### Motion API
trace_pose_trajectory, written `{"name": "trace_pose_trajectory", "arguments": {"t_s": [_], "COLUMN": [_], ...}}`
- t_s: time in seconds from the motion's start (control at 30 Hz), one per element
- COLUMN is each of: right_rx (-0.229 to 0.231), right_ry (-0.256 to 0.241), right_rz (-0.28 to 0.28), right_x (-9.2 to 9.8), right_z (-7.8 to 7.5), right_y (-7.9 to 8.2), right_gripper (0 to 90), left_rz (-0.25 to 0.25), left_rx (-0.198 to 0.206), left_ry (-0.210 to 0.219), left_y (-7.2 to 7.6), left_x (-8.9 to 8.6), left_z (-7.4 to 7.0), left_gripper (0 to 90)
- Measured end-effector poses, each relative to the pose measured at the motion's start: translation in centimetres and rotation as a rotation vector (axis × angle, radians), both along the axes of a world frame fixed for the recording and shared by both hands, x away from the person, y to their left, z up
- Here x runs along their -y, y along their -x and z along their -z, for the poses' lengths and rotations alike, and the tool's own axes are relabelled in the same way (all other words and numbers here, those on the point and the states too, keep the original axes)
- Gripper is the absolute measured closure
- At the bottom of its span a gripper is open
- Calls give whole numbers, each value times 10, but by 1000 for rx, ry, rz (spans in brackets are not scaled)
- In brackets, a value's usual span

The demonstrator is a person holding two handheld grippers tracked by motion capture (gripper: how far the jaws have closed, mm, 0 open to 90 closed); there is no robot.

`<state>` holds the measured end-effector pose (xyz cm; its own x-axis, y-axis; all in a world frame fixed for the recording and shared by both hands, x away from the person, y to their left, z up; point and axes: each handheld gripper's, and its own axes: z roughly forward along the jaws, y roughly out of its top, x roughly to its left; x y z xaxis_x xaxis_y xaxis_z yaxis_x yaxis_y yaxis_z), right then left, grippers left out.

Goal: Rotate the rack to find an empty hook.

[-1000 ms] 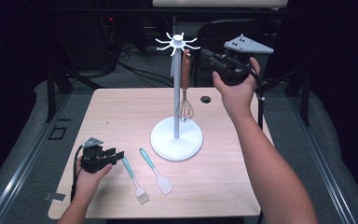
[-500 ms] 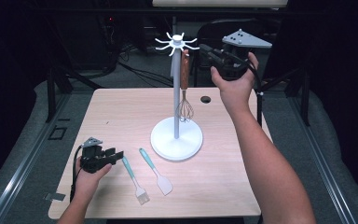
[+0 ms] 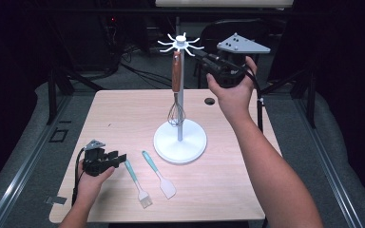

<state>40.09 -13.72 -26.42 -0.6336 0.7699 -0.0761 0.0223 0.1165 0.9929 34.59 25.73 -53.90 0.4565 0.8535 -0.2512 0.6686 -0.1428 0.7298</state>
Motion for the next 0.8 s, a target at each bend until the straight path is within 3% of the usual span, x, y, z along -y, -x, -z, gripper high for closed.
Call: {"name": "trace_pose_trajectory", "arguments": {"t_s": [0.8], "right_rx": [22], "right_ry": [24], "right_rz": [-35], "right_x": [-15], "right_z": [0], "right_y": [13], "right_gripper": [900], "left_rz": [2], "left_rx": [-5], "left_ry": [0], "left_y": [-1], "left_x": [1], "left_z": [1], "left_gripper": [530]}}
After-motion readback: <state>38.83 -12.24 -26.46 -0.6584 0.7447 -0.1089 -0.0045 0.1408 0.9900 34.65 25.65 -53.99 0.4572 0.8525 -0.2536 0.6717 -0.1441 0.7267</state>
